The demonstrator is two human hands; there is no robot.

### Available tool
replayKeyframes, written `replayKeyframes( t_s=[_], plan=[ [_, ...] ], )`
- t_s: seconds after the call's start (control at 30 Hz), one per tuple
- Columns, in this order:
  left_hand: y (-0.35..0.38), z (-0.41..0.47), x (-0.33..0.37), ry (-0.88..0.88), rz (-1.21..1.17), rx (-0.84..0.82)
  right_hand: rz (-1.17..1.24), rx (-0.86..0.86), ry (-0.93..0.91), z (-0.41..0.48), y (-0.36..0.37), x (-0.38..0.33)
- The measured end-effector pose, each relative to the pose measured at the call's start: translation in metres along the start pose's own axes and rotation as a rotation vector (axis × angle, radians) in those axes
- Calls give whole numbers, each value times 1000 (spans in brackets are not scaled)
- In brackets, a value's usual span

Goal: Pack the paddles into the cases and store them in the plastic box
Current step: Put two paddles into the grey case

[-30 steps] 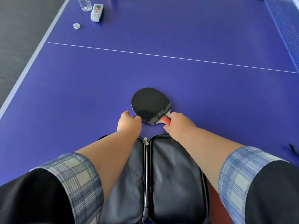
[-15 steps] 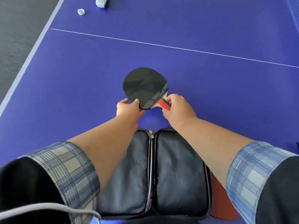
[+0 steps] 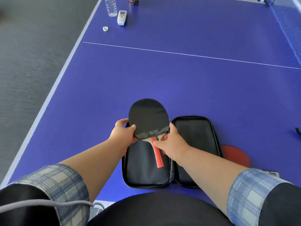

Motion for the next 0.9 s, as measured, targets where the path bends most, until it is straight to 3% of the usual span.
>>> replayKeyframes(
  t_s=[0.13,0.43,0.9],
  plan=[
    [-11,-11,-25,-1,143,34,24,-4,82,-20,20,24],
    [-9,-10,-45,29,511,19,-291,-52,107,-28,36,44],
    [-7,-7,-47,55,664,106,-394,28,12,-25,42,50]
  ],
)
Point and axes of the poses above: each hand's wrist, its own z-axis towards the middle knuckle, its own y-axis out of the palm, x = y × z, the point moved 6 cm from there along z, towards the middle knuckle, and after that the axes turned 1 degree about -x, right-handed, at the moved point
